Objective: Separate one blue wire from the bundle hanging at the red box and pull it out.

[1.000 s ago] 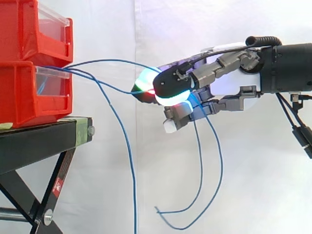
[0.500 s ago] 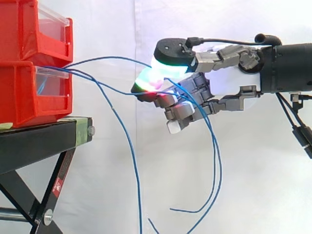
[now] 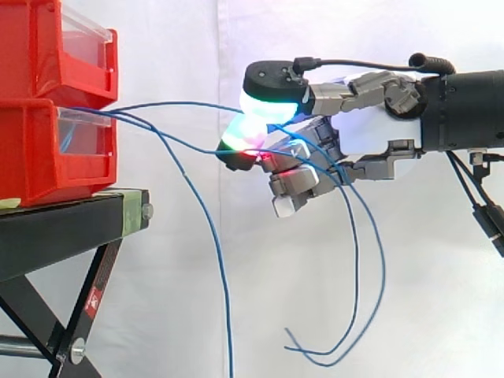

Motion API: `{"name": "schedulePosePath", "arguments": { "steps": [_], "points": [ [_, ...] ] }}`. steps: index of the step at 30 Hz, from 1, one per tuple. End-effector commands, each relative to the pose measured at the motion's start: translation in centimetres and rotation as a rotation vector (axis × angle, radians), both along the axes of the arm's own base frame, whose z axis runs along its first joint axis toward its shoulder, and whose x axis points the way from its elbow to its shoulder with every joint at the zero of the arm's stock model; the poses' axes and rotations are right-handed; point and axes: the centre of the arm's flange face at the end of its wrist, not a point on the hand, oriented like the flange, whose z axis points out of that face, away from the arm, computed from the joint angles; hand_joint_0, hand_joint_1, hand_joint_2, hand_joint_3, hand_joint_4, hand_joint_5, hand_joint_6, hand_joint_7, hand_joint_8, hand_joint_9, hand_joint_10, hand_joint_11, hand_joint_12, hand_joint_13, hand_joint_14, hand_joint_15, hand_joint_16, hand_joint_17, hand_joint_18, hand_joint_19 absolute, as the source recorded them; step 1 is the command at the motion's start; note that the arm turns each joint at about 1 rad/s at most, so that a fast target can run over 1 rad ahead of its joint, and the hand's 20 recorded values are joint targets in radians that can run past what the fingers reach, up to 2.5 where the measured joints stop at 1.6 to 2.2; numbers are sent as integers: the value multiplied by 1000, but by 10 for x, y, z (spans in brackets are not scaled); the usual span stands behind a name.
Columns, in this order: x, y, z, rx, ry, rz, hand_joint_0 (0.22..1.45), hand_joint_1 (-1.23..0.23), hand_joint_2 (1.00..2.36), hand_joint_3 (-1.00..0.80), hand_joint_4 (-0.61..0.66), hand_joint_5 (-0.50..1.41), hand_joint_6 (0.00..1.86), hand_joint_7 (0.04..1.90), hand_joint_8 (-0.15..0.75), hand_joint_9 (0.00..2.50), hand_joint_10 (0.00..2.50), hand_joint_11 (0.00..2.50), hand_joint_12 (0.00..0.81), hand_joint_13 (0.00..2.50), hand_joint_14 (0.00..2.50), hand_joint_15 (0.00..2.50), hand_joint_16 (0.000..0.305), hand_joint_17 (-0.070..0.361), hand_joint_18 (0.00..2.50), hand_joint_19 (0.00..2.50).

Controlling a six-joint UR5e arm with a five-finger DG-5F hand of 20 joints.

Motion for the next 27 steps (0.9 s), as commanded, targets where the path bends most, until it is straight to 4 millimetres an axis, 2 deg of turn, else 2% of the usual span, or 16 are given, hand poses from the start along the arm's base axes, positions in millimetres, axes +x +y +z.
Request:
{"name": "schedulePosePath", "arguments": {
  "steps": [1, 10, 17, 24, 26, 27],
  "points": [
    [0, 0, 0, 0, 2, 0, 633, -695, 1012, -370, 211, -187, 758, 1125, 321, 811, 608, 1803, 358, 912, 304, 1697, 49, 110, 595, 869],
    [0, 0, 0, 0, 0, 0, 633, -697, 1019, -272, 189, -192, 796, 1105, 321, 824, 746, 1770, 354, 930, 298, 1682, 48, 109, 611, 867],
    [0, 1, 0, 0, 2, 2, 629, -729, 1025, -181, 158, -180, 797, 1147, 319, 835, 739, 1772, 358, 933, 292, 1701, 48, 108, 616, 866],
    [0, 1, 0, 0, 2, 2, 616, -777, 1029, -99, 154, -152, 762, 1277, 313, 873, 623, 1777, 374, 918, 171, 1756, 48, 109, 623, 856],
    [0, 1, 0, 0, 0, 2, 612, -781, 1030, -84, 162, -149, 757, 1306, 309, 910, 268, 1886, 378, 880, 3, 1728, 49, 111, 612, 838],
    [0, 1, 0, 0, 0, 2, 609, -788, 1030, -72, 165, -145, 753, 1319, 304, 914, 208, 1871, 386, 821, 11, 1578, 50, 112, 594, 837]
  ]
}}
